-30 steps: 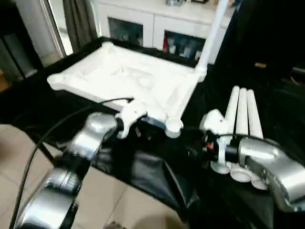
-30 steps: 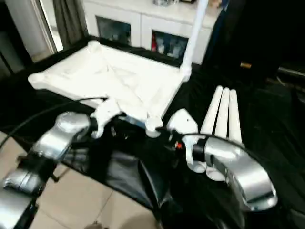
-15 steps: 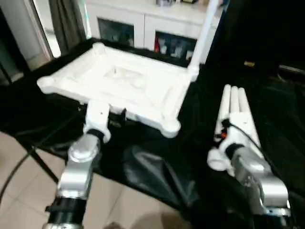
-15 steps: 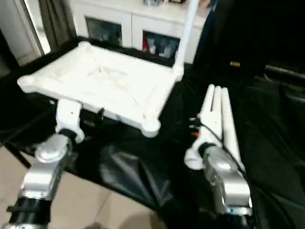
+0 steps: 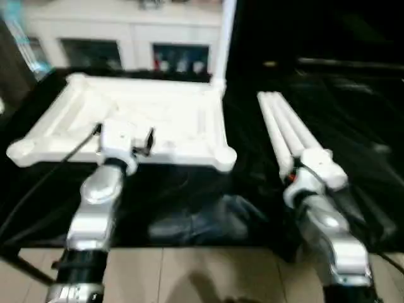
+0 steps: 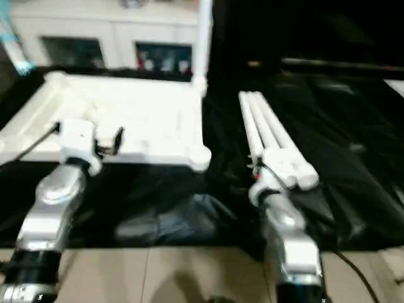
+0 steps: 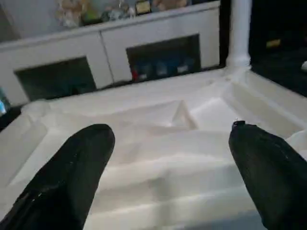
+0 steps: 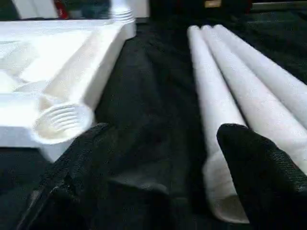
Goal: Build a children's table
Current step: Rotate table base
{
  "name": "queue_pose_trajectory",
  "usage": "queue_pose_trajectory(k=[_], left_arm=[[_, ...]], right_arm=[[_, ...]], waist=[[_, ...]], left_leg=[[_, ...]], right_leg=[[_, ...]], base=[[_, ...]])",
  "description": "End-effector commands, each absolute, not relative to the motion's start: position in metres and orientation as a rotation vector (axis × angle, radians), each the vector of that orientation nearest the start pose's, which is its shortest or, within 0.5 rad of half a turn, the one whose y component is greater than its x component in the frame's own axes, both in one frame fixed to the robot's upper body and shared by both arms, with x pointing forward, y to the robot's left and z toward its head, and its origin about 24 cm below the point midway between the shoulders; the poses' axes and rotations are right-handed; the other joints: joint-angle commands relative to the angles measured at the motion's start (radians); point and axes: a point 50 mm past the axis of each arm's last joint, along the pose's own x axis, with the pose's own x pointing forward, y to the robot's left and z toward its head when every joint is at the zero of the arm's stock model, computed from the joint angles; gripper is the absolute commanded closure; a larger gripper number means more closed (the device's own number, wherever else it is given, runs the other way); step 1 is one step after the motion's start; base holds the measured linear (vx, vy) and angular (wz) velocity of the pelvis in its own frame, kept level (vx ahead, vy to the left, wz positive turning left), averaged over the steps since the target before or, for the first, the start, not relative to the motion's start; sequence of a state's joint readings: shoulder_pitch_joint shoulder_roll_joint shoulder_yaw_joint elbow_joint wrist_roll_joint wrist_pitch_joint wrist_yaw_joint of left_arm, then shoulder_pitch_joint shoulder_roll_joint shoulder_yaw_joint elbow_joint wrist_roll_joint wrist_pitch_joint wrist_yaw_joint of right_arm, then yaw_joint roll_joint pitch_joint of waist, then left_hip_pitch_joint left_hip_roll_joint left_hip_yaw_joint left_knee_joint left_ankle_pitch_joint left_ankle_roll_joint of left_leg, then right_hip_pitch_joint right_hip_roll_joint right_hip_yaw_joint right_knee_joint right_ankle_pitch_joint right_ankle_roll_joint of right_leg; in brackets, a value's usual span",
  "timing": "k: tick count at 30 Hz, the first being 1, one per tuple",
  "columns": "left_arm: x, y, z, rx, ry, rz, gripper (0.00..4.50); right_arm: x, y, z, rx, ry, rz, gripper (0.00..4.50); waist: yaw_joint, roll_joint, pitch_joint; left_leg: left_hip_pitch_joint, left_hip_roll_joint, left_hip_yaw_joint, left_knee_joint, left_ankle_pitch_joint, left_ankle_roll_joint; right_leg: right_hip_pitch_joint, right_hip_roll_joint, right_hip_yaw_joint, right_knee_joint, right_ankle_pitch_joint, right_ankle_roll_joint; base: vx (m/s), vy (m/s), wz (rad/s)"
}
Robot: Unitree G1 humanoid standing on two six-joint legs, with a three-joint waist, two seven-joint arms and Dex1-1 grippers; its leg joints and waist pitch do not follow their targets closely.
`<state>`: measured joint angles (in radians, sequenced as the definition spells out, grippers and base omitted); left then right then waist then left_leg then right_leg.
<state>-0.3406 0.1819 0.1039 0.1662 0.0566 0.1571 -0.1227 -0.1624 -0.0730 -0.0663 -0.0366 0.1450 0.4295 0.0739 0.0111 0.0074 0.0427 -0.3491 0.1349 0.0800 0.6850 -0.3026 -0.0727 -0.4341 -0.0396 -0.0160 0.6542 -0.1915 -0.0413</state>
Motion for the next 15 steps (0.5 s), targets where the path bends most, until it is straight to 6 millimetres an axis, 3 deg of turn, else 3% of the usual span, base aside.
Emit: queue_pose_trajectory(k=[1,2,3,4,5,6,7,8,9,10,11,12,13,14,15], left_arm=[[0.311,0.177,0.087,0.162,-0.018,-0.051,0.03],[0.304,0.174,0.083,0.14,-0.01,-0.043,0.03],[0.301,0.173,0.081,0.133,-0.002,-0.037,0.03],[0.296,0.172,0.08,0.113,-0.003,-0.036,0.03],[0.292,0.171,0.079,0.099,-0.005,-0.036,0.03],[0.288,0.171,0.077,0.097,0.001,-0.029,0.03],[0.285,0.171,0.075,0.097,0.007,-0.024,0.03],[0.283,0.171,0.074,0.106,0.008,-0.021,0.03],[0.283,0.171,0.074,0.106,0.008,-0.021,0.03],[0.28,0.171,0.074,0.085,-0.004,-0.012,0.03],[0.278,0.17,0.075,0.065,-0.02,0.006,0.03],[0.277,0.17,0.076,0.065,-0.021,0.014,0.03],[0.276,0.17,0.076,0.093,-0.023,0.011,0.03],[0.275,0.17,0.077,0.126,-0.023,0.017,0.03],[0.275,0.17,0.078,0.137,-0.023,0.024,0.03]], right_arm=[[0.286,-0.165,0.065,0.055,0.187,0.076,0.74],[0.287,-0.166,0.067,0.048,0.188,0.094,0.74],[0.288,-0.166,0.068,0.044,0.188,0.102,0.74],[0.289,-0.166,0.071,0.038,0.182,0.107,0.74],[0.289,-0.167,0.072,0.033,0.178,0.109,0.74],[0.29,-0.168,0.075,0.028,0.168,0.116,0.74],[0.29,-0.169,0.077,0.024,0.162,0.121,0.74],[0.29,-0.169,0.079,0.022,0.155,0.128,0.74],[0.29,-0.169,0.079,0.022,0.155,0.128,0.74],[0.289,-0.168,0.082,0.01,0.144,0.144,0.74],[0.288,-0.167,0.085,-0.002,0.136,0.163,0.74],[0.288,-0.168,0.085,-0.003,0.137,0.168,0.74],[0.287,-0.168,0.084,-0.002,0.14,0.166,0.74],[0.287,-0.169,0.083,-0.012,0.145,0.169,0.74],[0.287,-0.169,0.083,-0.019,0.147,0.171,0.74]], waist=[[-0.016,0.044,-0.085],[-0.023,0.031,-0.098],[-0.011,0.031,-0.094],[-0.011,0.031,-0.094],[0.001,-0.029,-0.101],[0.01,-0.069,-0.104],[0.059,-0.062,-0.076],[0.053,-0.069,-0.064],[0.054,-0.057,-0.061],[0.046,-0.058,-0.054],[0.038,-0.076,-0.047],[0.038,-0.065,-0.042],[0.038,-0.065,-0.042],[0.038,-0.067,-0.042],[0.033,-0.067,-0.04]], left_leg=[[0.066,0.242,-0.135,-0.163,0.426,-0.012],[0.085,0.224,-0.146,-0.126,0.711,0.168],[0.073,0.179,-0.14,-0.115,0.858,0.343],[0.073,0.179,-0.14,-0.115,0.858,0.343],[0.01,0.059,-0.08,-0.055,0.809,0.399],[-0.046,0.011,-0.039,-0.043,0.69,0.36],[-0.073,-0.004,0.003,-0.063,0.326,0.23],[-0.054,0.019,0.014,-0.093,0.12,0.12],[-0.048,0.03,0.017,-0.113,0.082,0.079],[-0.042,0.05,0.025,-0.136,0.02,0.045],[-0.034,0.063,0.037,-0.15,-0.054,0.029],[-0.021,0.074,0.041,-0.159,-0.125,0.009],[-0.021,0.074,0.041,-0.159,-0.125,0.009],[-0.01,0.086,0.048,-0.161,-0.157,0.0],[-0.01,0.093,0.045,-0.166,-0.161,-0.012]], right_leg=[[-0.032,-0.034,-0.029,0.053,-0.106,-0.024],[-0.038,-0.048,-0.028,0.053,-0.127,-0.011],[-0.027,-0.057,-0.015,0.035,-0.124,-0.016],[-0.027,-0.057,-0.015,0.035,-0.124,-0.016],[0.05,-0.104,0.029,-0.047,0.074,-0.046],[0.105,-0.11,0.04,-0.042,0.216,-0.03],[0.102,-0.157,0.046,-0.095,0.226,0.064],[0.105,-0.136,0.033,-0.107,-0.012,0.072],[0.107,-0.116,0.021,-0.11,-0.11,0.056],[0.102,-0.098,0.014,-0.116,-0.222,0.029],[0.093,-0.085,0.008,-0.128,-0.327,0.01],[0.081,-0.082,0.008,-0.129,-0.41,-0.005],[0.081,-0.082,0.008,-0.129,-0.41,-0.005],[0.069,-0.081,0.014,-0.127,-0.392,-0.023],[0.068,-0.072,0.009,-0.123,-0.365,-0.03]], base=[[-0.078,0.155,0.06],[-0.042,0.07,-0.02],[-0.053,0.003,-0.23],[-0.053,0.003,-0.23],[-0.079,-0.05,-0.33],[-0.091,-0.1,-0.25],[-0.091,-0.1,-0.25],[-0.115,-0.124,-0.06],[-0.122,-0.102,-0.01],[-0.122,-0.102,-0.01],[-0.109,-0.061,-0.02],[-0.09,-0.036,0.03],[-0.116,-0.044,0.08],[-0.067,-0.023,0.09],[-0.053,-0.008,0.05]])
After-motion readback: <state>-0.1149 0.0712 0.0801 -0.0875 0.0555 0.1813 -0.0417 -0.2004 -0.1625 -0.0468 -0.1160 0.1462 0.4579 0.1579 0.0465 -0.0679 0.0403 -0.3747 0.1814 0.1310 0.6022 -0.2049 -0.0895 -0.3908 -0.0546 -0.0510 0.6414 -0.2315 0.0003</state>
